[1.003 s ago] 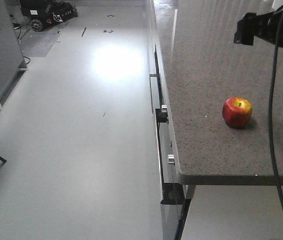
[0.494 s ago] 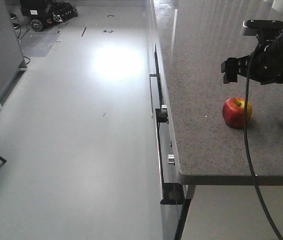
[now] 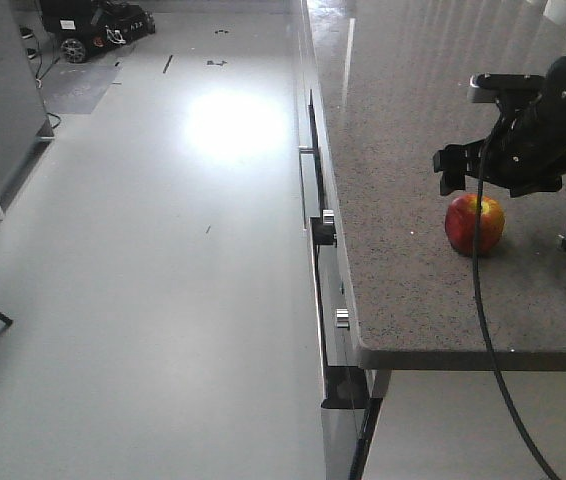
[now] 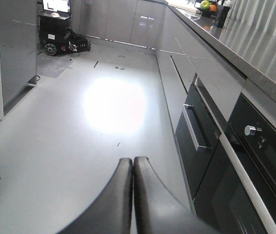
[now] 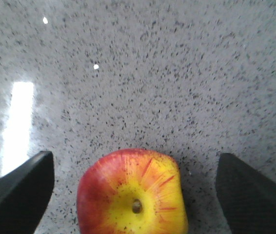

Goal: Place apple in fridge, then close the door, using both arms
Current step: 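Close the right gripper around the apple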

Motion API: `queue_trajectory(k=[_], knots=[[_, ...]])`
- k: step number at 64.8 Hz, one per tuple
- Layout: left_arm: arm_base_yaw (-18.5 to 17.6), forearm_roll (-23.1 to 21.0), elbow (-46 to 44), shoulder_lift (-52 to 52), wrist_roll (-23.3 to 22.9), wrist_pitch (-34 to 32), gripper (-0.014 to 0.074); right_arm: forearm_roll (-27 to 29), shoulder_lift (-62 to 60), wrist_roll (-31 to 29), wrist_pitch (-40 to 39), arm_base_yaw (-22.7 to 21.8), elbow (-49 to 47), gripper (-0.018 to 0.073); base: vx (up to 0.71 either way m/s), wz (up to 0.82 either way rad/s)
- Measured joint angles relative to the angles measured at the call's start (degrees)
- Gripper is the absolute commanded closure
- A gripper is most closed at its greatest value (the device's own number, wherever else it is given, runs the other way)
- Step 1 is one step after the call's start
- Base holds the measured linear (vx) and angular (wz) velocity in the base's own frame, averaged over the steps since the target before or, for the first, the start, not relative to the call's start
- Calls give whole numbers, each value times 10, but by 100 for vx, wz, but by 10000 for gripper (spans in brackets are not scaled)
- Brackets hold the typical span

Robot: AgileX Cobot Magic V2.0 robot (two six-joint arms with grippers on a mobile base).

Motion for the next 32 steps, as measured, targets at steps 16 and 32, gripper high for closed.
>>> queue_trajectory(k=[16,32], knots=[[0,0,0,0,0,0,603,0,32,-3,19,0,0,-62,0,0],[0,0,0,0,0,0,603,1,42,-16,24,0,0,-3,0,0]])
